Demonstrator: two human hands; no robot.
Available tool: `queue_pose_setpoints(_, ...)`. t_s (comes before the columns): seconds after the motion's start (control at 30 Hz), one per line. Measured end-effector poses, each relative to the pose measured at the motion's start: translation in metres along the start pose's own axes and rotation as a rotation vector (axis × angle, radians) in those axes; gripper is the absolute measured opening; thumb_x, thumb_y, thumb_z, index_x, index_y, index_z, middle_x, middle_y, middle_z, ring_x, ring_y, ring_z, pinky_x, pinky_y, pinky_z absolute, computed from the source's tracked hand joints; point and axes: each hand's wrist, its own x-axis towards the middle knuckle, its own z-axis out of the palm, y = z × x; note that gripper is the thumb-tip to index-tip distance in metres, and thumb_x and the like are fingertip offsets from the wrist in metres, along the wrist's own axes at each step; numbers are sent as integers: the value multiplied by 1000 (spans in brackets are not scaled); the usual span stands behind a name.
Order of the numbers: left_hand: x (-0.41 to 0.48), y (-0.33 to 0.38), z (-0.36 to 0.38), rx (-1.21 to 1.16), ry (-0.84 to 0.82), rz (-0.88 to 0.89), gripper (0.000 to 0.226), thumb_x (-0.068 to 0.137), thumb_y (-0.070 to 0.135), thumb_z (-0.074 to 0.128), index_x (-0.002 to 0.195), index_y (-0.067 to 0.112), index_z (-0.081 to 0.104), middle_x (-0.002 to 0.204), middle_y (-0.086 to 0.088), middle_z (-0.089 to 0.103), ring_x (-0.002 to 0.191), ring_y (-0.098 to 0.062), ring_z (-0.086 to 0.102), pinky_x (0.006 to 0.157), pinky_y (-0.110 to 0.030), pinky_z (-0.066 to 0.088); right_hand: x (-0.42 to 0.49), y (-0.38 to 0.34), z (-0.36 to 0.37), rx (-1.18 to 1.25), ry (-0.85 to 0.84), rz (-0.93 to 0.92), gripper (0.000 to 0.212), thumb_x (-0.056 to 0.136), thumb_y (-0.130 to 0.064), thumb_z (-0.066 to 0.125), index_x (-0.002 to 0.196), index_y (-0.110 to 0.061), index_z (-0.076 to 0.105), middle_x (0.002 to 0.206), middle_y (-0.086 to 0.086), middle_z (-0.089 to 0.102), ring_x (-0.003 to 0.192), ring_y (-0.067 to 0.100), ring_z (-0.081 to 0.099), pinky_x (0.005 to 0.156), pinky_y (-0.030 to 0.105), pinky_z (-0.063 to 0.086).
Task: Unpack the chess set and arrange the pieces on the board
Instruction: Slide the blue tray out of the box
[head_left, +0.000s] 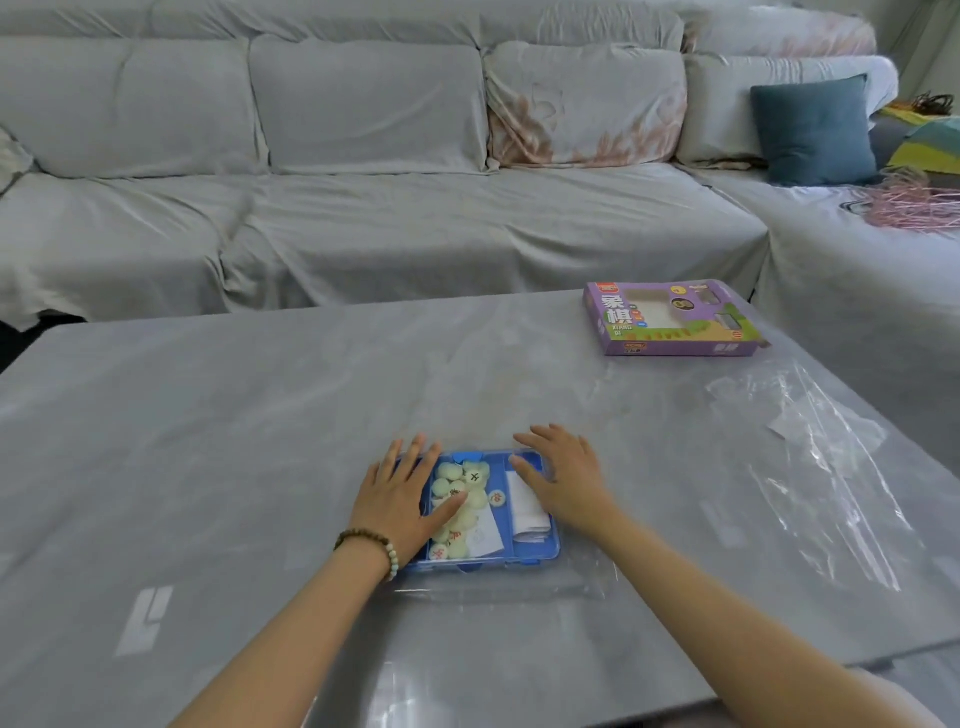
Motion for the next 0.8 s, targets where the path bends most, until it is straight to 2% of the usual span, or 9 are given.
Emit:
queue_pose_setpoints(0.1, -11, -10, 0, -97, 34, -41, 93, 68, 79, 1, 147, 30, 1, 155, 11, -7, 142, -12, -11, 115, -32, 3, 1, -30, 13, -57, -77, -155, 46, 93, -51, 40, 133, -31, 46, 145, -5, 36, 138, 16, 26, 115, 34, 14)
queue_pose_setpoints(0.3, -13, -12, -2, -251, 69, -86, 76, 83, 70, 28, 146, 31, 13, 155, 12, 2, 142, -8, -6, 114, -29, 7, 23, -75, 16, -148, -244, -119, 46, 91, -50, 45, 125, -20, 52, 137, 2, 42, 127, 20, 37, 110, 35, 23)
queue_pose_setpoints(0.4, -13, -10, -3, -224, 54, -79, 91, 73, 78, 39, 147, 31, 12, 155, 13, 2, 142, -8, -5, 115, -31, 8, 34, -88, 7, -101, -334, -48, 50, 90, -44, 52, 111, 1, 58, 127, 16, 50, 116, 29, 47, 100, 38, 36)
queue_pose_setpoints(0.47, -16, -9, -5, -335, 94, -95, 99, 65, 80, 49, 145, 30, 16, 154, 12, 10, 142, -9, 6, 116, -32, 14, 39, -93, -3, -6, -384, -19, 53, 92, -37, 52, 103, 14, 59, 121, 31, 53, 112, 40, 50, 95, 44, 41)
queue_pose_setpoints(0.5, -18, -9, -5, -417, 139, -111, 103, 62, 78, 55, 144, 29, 19, 153, 10, 16, 141, -10, 15, 115, -33, 19, 40, -94, -9, 40, -398, -17, 51, 93, -36, 51, 101, 13, 61, 118, 30, 56, 110, 41, 52, 94, 44, 42)
queue_pose_setpoints(0.57, -21, -8, -7, -511, 232, -131, 109, 57, 74, 65, 143, 24, 20, 149, 7, 25, 135, -13, 28, 112, -33, 27, 42, -93, -21, 62, -423, -40, 41, 91, -37, 55, 100, 2, 62, 111, 17, 61, 104, 30, 57, 90, 38, 44)
queue_pose_setpoints(0.67, -24, -4, -11, -575, 293, -155, 122, 49, 72, 71, 145, 25, 11, 147, 4, 30, 132, -15, 34, 107, -34, 35, 42, -90, -36, 120, -463, -103, 25, 81, -31, 71, 90, -16, 53, 98, 5, 60, 91, 21, 57, 79, 31, 48)
queue_pose_setpoints(0.73, -24, -1, -14, -627, 282, -167, 128, 47, 68, 74, 145, 30, 2, 143, 2, 36, 126, -17, 41, 102, -33, 41, 41, -88, -47, 222, -494, -115, 27, 76, -24, 76, 85, -18, 51, 96, 7, 64, 89, 22, 62, 76, 31, 52)
queue_pose_setpoints(0.8, -24, -1, -17, -748, 278, -173, 121, 51, 61, 76, 145, 33, 3, 136, 1, 44, 118, -17, 49, 94, -31, 47, 38, -86, -58, 333, -501, -92, 28, 76, -20, 76, 90, -14, 53, 96, 8, 68, 90, 19, 66, 75, 28, 56)
